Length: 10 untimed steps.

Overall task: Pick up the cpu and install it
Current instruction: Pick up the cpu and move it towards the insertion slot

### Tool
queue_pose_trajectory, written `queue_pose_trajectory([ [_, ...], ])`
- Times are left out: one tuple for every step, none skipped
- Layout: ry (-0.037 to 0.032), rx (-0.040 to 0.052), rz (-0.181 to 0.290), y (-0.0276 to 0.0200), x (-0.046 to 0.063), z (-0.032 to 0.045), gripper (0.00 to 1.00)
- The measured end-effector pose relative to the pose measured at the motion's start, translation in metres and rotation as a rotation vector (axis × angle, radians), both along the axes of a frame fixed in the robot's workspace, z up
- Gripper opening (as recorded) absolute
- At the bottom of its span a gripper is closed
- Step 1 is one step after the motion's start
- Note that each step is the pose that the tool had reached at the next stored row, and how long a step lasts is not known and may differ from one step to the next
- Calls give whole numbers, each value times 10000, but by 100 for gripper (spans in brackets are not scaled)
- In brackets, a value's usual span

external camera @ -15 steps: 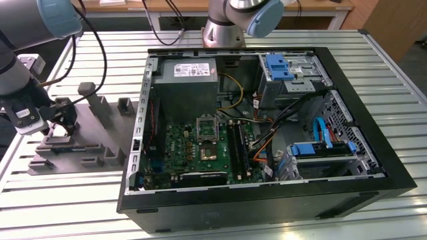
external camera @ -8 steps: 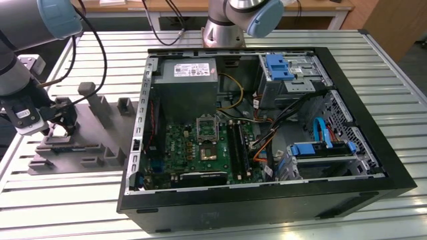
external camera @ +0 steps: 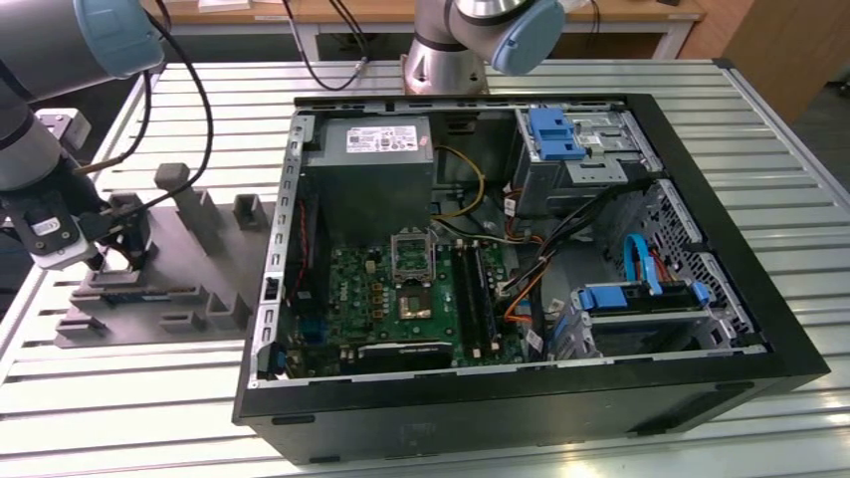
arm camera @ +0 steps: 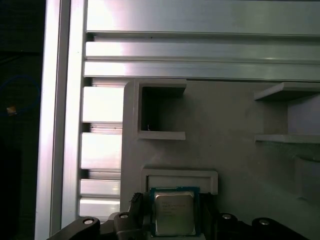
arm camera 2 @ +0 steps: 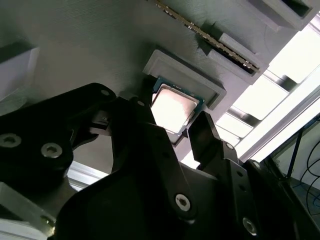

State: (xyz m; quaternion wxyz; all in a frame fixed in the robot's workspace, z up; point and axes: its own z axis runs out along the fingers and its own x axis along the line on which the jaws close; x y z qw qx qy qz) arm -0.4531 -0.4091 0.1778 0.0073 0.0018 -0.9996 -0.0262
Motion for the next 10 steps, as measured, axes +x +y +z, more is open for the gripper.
queue_pose_trajectory([
  [-1, 0, -1, 0, 0, 0, 56],
  [0, -1, -1, 0, 1, 1, 56],
  [1, -1, 0, 0, 2, 4, 56],
  [2, -2, 0, 0, 2, 7, 56],
  [1, -1, 0, 0, 2, 11, 56],
  [1, -1, 0, -1, 2, 14, 56],
  [2, -2, 0, -1, 2, 19, 56],
  [1, -1, 0, 0, 2, 22, 56],
  [0, -1, 0, -1, 2, 23, 56],
  [-1, 0, 0, 0, 2, 23, 57],
])
